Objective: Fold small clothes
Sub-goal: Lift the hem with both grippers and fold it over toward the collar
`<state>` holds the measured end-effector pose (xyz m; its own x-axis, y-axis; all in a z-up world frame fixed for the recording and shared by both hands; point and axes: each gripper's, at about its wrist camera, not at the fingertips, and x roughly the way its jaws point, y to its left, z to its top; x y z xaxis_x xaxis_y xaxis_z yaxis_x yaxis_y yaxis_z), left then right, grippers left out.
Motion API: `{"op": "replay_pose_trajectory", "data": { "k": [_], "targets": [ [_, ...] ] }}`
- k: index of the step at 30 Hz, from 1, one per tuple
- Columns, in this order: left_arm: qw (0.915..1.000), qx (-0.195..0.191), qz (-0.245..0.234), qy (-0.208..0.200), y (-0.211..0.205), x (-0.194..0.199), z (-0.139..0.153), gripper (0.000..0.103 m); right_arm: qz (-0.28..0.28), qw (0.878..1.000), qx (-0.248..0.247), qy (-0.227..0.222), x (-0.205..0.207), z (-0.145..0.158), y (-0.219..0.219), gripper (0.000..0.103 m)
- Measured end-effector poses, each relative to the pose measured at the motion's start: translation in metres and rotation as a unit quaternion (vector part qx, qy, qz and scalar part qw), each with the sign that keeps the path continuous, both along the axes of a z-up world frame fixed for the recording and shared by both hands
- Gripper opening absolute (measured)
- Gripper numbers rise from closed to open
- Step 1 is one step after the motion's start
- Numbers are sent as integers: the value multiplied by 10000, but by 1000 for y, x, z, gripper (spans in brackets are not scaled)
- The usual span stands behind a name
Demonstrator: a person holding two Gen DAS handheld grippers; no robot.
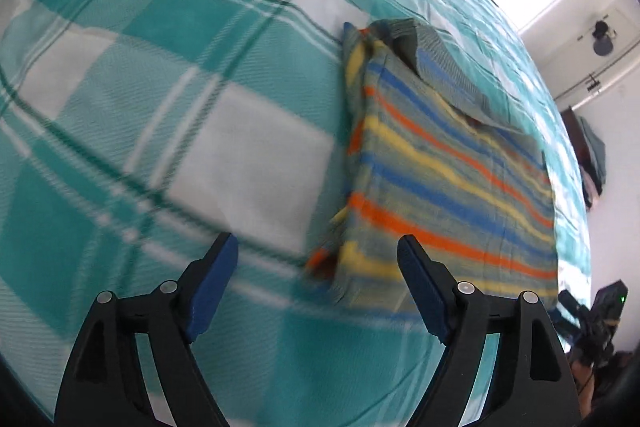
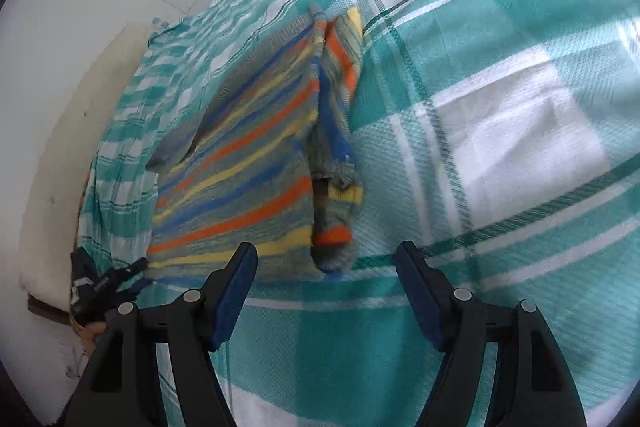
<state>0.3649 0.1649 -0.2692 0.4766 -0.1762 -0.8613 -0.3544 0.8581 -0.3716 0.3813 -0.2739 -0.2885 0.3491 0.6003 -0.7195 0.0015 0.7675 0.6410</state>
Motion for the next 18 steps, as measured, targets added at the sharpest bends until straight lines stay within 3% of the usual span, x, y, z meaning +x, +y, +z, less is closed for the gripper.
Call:
{"op": "replay_pose_trajectory", "data": {
  "k": [1,2,3,5,8,13,18],
  "targets": [
    [10000,-53,23,16,-2,12,-1,65,-10,9999,121,-19,5,-3,3,68],
    [9998,-169,-7,97,-5,17,-4,18,-47,9998,180,-21,9,-5,4,57],
    [9987,-375,-58,339,-6,22,-10,5,-7,9997,245,97,15,-9,7,9],
    [9985,-412,51,365,-3,19,-6,5,86,9997,73,230,17,-9,13,9],
    [9987,-376,-168,296,2,6,9,5,302,9995,-39,14,7,13,9,8],
    [9958,-549,-611,395,3,-28,22,5,632,9980,7,44,-14,32,3,8],
    [9905,-725,-952,677,-7,-79,8,7,794,9965,49,266,-51,27,-10,8]
  ]
}}
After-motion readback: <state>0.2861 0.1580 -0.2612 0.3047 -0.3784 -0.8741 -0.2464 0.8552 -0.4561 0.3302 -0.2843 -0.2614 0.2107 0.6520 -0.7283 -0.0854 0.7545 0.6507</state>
